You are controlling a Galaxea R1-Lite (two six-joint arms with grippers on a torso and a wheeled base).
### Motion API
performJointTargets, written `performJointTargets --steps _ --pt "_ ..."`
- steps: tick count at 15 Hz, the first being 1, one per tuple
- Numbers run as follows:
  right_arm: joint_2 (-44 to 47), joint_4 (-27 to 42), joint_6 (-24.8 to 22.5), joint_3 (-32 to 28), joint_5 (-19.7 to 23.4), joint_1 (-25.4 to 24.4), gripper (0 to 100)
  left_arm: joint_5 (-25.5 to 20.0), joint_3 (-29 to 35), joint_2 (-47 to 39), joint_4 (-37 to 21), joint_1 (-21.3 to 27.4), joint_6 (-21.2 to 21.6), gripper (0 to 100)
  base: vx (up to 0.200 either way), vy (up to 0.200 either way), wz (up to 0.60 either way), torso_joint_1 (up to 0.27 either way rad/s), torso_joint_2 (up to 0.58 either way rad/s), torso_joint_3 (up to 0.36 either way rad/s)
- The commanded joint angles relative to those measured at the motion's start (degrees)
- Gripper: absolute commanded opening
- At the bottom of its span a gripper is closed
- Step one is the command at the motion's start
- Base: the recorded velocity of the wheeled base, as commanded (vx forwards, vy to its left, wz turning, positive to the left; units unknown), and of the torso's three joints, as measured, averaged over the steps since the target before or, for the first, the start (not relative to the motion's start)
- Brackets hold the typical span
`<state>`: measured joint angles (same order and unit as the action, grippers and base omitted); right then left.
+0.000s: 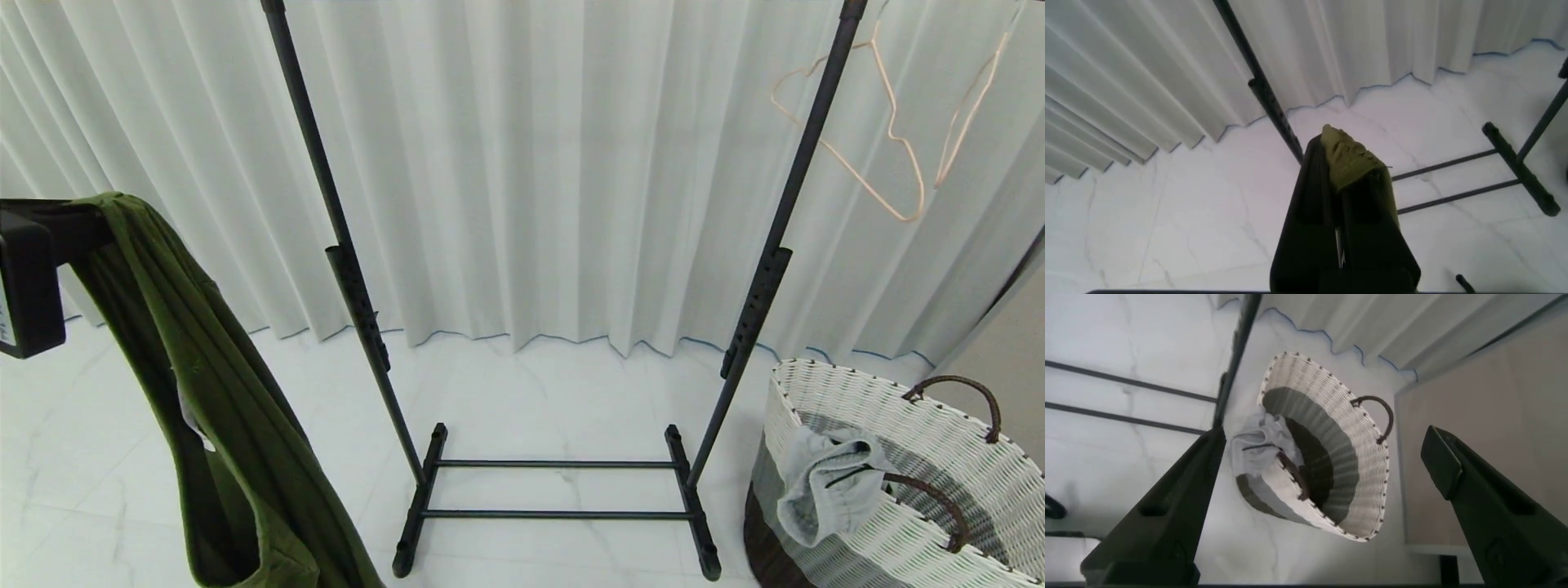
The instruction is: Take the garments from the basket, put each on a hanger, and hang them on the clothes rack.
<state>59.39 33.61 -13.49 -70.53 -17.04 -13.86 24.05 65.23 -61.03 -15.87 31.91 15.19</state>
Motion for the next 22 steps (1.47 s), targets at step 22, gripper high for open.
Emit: performJointTargets --steps 22 --pt "1.6 -6.8 1.81 3.3 2.19 -0.11 100 -0.23 -1.25 -0.23 -0.04 0.25 3.79 0 0.0 0.0 0.0 0.163 -0.38 -0.221"
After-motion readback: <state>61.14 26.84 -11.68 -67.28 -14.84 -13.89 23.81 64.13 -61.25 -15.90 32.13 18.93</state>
